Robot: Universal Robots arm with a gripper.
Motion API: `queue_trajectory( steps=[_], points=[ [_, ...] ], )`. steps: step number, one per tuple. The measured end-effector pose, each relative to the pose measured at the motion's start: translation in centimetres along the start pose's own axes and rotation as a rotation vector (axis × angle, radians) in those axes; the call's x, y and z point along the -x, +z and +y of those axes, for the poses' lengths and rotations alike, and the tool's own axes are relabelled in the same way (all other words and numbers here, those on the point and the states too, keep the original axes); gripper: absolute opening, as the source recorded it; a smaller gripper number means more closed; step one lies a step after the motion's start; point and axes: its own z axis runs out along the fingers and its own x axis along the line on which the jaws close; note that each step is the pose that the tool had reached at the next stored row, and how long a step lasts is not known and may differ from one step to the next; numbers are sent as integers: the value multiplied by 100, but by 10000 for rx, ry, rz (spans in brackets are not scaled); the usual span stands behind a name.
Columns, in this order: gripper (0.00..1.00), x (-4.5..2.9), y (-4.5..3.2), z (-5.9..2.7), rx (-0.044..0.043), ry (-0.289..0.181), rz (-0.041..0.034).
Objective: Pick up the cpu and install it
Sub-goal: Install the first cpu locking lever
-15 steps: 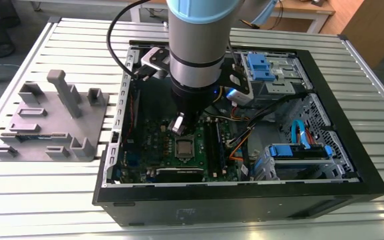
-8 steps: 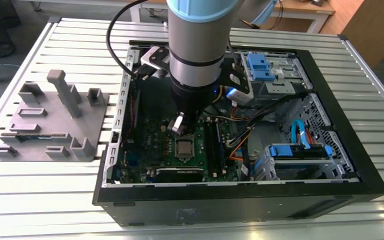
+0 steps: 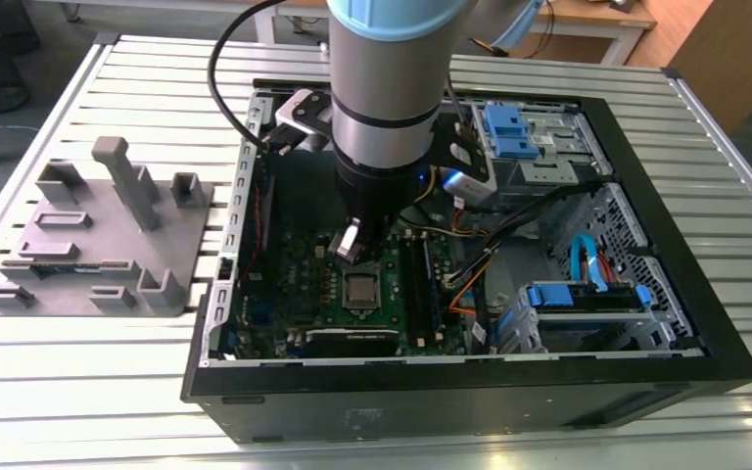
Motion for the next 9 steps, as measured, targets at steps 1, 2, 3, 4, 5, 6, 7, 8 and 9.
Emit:
queue_trajectory(
  steps=[1,2,3,4,5,6,7,8,9],
  points=[
    [11,4,1,3,0,0,-2],
    [11,7,2,5,0,0,-3],
    [11,11,2,7,0,0,-2],
    [11,14,2,9,0,0,-3],
    [11,14,2,9,0,-1,-2],
    [11,15,-4,9,0,-1,0],
    [11,16,-17,10,0,-1,-1],
    [11,17,-33,10,0,-1,0],
    [11,19,-50,10,0,0,-2]
  ],
)
